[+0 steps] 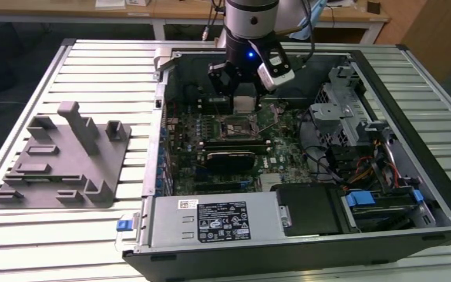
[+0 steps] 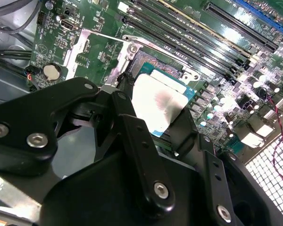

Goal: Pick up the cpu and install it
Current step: 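Place the cpu into insertion slot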

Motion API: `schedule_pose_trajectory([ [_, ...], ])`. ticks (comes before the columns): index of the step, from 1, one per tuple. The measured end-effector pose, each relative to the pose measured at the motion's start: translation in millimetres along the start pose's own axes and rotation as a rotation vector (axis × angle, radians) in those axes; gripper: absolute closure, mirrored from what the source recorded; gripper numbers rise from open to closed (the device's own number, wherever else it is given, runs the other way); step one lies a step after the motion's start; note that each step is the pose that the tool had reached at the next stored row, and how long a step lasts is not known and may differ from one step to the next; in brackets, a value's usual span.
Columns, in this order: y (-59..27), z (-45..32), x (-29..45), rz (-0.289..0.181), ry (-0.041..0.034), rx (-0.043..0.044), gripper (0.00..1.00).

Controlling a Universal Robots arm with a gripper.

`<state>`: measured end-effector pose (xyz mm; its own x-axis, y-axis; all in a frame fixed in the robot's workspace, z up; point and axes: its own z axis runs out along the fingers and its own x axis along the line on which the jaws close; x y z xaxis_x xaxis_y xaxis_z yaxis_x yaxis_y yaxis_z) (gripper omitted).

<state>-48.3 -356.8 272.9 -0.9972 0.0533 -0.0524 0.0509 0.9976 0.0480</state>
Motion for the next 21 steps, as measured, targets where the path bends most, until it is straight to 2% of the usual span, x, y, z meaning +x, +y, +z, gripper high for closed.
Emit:
schedule_pose_trajectory([
  [4, 0.0, 0.0, 0.0, 0.006, -0.0003, 0.0003, 0.45],
  [12, 0.0, 0.0, 0.0, 0.068, -0.0033, 0.0035, 0.45],
  [21, 0.0, 0.0, 0.0, 0.110, -0.0053, 0.0058, 0.45],
])
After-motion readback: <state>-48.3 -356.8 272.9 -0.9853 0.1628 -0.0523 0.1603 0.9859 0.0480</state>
